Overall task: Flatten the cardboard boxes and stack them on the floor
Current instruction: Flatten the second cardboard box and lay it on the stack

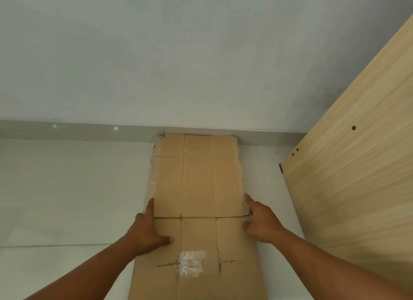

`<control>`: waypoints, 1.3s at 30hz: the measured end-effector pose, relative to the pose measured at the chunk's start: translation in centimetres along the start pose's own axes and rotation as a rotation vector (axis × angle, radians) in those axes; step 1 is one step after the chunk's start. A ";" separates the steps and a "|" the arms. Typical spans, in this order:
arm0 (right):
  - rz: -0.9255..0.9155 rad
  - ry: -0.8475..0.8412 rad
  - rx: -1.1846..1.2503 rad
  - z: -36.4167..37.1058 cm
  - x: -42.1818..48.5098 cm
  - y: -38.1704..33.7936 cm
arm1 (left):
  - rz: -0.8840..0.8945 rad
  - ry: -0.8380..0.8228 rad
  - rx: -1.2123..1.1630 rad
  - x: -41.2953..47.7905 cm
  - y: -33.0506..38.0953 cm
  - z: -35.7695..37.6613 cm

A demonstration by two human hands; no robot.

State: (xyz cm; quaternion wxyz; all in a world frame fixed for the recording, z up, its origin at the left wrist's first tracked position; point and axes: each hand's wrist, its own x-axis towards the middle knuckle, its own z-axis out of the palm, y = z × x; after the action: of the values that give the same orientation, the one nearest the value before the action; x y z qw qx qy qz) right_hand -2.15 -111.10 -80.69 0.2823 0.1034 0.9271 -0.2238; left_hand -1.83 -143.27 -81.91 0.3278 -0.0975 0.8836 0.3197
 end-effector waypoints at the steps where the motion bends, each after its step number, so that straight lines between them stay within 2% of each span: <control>1: -0.021 -0.014 -0.042 0.0 -0.1 -0.1 | -0.005 -0.008 0.035 0.0 0.1 0.1; 5: -0.062 -0.102 -0.120 0.9 -0.5 -0.2 | 0.001 -0.018 0.149 -0.2 0.0 0.8; 9: -0.129 -0.067 -0.257 0.8 -0.2 -0.1 | 0.046 0.040 0.317 0.2 -0.2 1.7; 12: -0.194 -0.115 -0.340 1.4 0.4 -1.1 | 0.095 0.003 0.414 0.4 0.2 2.1; 20: -0.159 -0.151 -0.501 1.9 1.8 -1.8 | 0.060 -0.014 0.489 1.2 0.3 2.5; 25: -0.117 -0.151 -0.505 1.0 0.6 -2.6 | -0.047 -0.011 0.564 -0.4 2.5 2.2; 27: -0.073 -0.170 -0.460 -0.8 -1.7 -3.8 | -0.069 -0.018 0.598 -2.6 5.1 0.8; 30: -0.046 -0.229 -0.335 -5.3 -7.1 -6.6 | 0.010 -0.021 0.542 -7.6 10.0 -2.9; 33: -0.054 -0.249 -0.319 -11.3 -14.0 -9.6 | 0.063 -0.014 0.507 -15.1 15.0 -7.8; 39: -0.026 -0.302 -0.236 -25.7 -30.8 -14.9 | 0.099 -0.109 0.482 -32.4 24.2 -18.2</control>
State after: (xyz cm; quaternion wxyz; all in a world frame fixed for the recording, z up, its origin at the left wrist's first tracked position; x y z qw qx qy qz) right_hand 6.07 -114.07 -38.81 0.4255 0.0229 0.8952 -0.1303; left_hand 4.36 -137.13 -38.44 0.3725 0.0443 0.9191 0.1202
